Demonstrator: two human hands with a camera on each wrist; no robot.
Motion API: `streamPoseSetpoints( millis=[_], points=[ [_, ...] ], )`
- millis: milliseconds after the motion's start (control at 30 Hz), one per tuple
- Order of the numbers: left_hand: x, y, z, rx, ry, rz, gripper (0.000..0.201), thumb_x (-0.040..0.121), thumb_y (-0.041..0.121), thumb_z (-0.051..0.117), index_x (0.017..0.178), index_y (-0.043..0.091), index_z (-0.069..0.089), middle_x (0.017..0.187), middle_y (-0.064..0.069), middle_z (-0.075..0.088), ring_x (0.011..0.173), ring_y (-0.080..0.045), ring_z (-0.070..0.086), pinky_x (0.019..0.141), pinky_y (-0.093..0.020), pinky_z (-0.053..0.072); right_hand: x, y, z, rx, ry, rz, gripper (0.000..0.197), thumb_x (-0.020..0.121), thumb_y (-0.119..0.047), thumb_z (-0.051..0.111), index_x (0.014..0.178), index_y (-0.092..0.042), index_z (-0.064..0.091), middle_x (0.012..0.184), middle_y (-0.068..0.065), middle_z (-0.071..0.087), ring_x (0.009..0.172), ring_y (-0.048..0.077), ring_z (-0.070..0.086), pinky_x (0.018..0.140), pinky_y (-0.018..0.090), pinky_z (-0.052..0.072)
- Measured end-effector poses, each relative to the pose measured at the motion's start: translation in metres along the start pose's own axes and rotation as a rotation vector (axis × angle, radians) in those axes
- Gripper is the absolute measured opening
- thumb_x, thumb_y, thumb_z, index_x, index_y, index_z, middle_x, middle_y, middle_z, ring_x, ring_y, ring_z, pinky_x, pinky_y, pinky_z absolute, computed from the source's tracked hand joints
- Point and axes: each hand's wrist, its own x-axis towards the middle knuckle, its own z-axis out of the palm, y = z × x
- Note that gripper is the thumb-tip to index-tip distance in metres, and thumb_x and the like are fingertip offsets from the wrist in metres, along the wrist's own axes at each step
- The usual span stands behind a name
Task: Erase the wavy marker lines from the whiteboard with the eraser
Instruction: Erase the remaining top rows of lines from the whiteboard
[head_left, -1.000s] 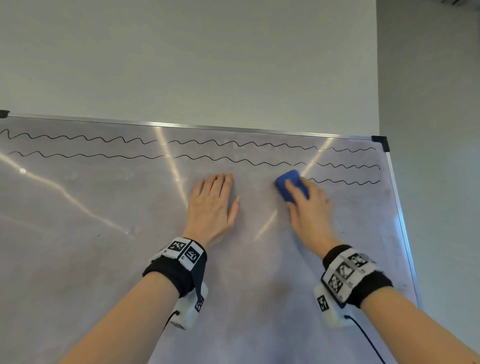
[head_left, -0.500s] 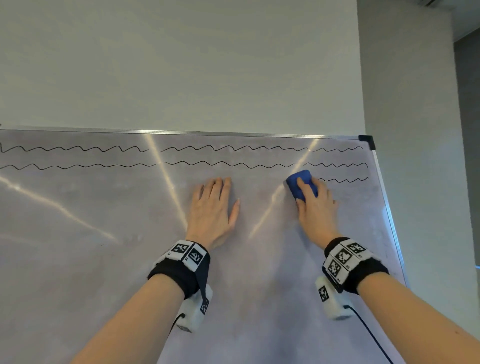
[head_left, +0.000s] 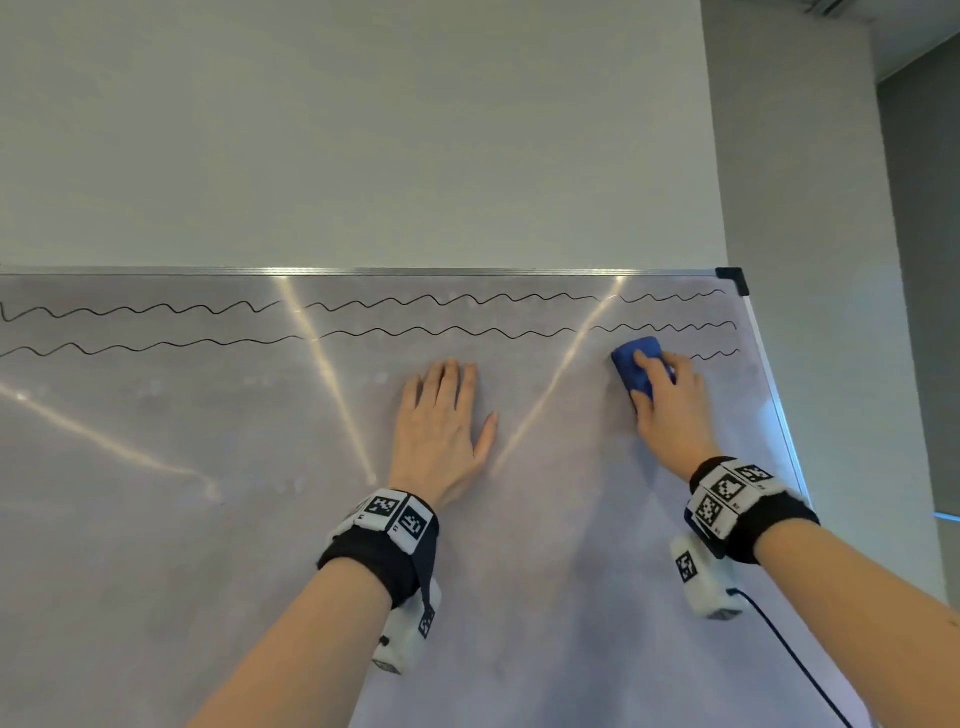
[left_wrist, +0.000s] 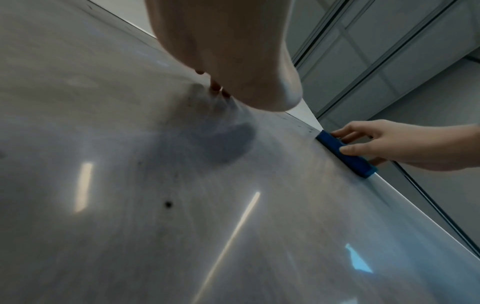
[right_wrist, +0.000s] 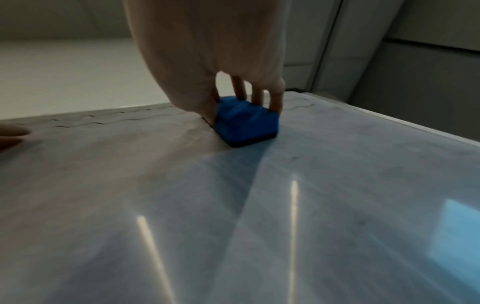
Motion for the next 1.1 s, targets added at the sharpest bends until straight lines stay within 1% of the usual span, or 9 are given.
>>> streamPoseSetpoints(
  millis=[100,300,367,533,700,767,967,1033,1100],
  points=[
    [0.000,0.001,0.001,0.024,0.022,0.003,0.065,0.093,0.047,0.029,0.134,0.001,0.052,0.131,-0.018,0.056,0.122,-0.035,0.051,0.103,-0.047,0.032,-0.004,-0.018,0.004,0.016,0.022,0.031,0.048,0.088,-0.009,0.056,0.134,-0.009,0.044,0.134,0.023,0.038,0.106,0.044,0.042,0.090,0.047,0.037],
    [0.014,0.019,-0.003,0.157,0.002,-0.061,0.068,0.094,0.048,0.022,0.142,0.004,0.041,0.115,-0.022,0.056,0.108,-0.039,0.052,0.105,-0.054,0.024,-0.032,-0.040,0.014,-0.031,-0.071,-0.443,0.060,0.072,-0.008,0.074,0.127,-0.014,0.053,0.127,0.021,0.051,0.091,0.041,0.054,0.069,0.047,0.049],
    [0.022,0.031,-0.006,0.177,-0.008,-0.039,0.066,0.094,0.046,0.022,0.140,0.005,0.045,0.120,-0.022,0.054,0.113,-0.039,0.050,0.105,-0.056,0.025,-0.014,-0.009,0.002,-0.038,-0.091,-0.383,0.055,0.079,-0.009,0.069,0.131,-0.014,0.050,0.132,0.021,0.046,0.098,0.043,0.051,0.074,0.050,0.049],
    [0.032,0.076,0.010,0.110,-0.013,0.266,0.056,0.089,0.039,0.033,0.127,0.007,0.059,0.125,-0.017,0.059,0.113,-0.035,0.057,0.097,-0.043,0.033,0.020,0.041,-0.009,0.011,-0.034,-0.055,0.050,0.089,-0.012,0.055,0.137,-0.013,0.041,0.137,0.021,0.035,0.112,0.043,0.040,0.090,0.050,0.039],
    [0.037,0.110,0.021,0.033,-0.018,0.074,0.058,0.090,0.042,0.035,0.129,0.004,0.055,0.118,-0.016,0.060,0.107,-0.036,0.056,0.095,-0.042,0.038,-0.023,0.010,0.006,-0.013,-0.056,-0.349,0.068,0.065,-0.008,0.078,0.127,-0.016,0.052,0.124,0.018,0.052,0.087,0.037,0.054,0.067,0.043,0.047],
    [0.040,0.114,0.021,0.039,0.009,0.043,0.058,0.090,0.043,0.036,0.127,0.003,0.057,0.112,-0.014,0.062,0.101,-0.034,0.058,0.092,-0.041,0.037,-0.016,0.026,0.007,-0.049,-0.043,-0.437,0.065,0.066,-0.010,0.079,0.126,-0.016,0.054,0.123,0.018,0.054,0.087,0.037,0.056,0.065,0.043,0.048],
    [0.041,0.115,0.026,0.095,0.064,0.034,0.060,0.092,0.043,0.035,0.127,0.000,0.057,0.110,-0.014,0.064,0.100,-0.033,0.059,0.090,-0.041,0.036,0.027,0.066,-0.011,-0.026,-0.013,0.004,0.050,0.092,-0.014,0.051,0.140,-0.018,0.036,0.140,0.017,0.032,0.114,0.038,0.038,0.089,0.046,0.035],
    [0.040,0.118,0.026,0.092,0.061,0.022,0.060,0.091,0.043,0.035,0.126,-0.001,0.057,0.112,-0.015,0.063,0.102,-0.034,0.059,0.090,-0.041,0.036,0.014,0.049,-0.011,-0.049,-0.020,-0.033,0.054,0.087,-0.009,0.054,0.138,-0.018,0.037,0.138,0.018,0.034,0.109,0.039,0.040,0.084,0.045,0.037],
    [0.039,0.119,0.026,0.087,0.049,0.011,0.060,0.092,0.044,0.035,0.127,0.000,0.056,0.114,-0.015,0.063,0.104,-0.034,0.058,0.091,-0.041,0.036,-0.009,0.039,-0.004,-0.022,-0.052,-0.246,0.063,0.074,-0.005,0.068,0.133,-0.016,0.047,0.131,0.019,0.044,0.097,0.040,0.049,0.074,0.044,0.043]
  ],
)
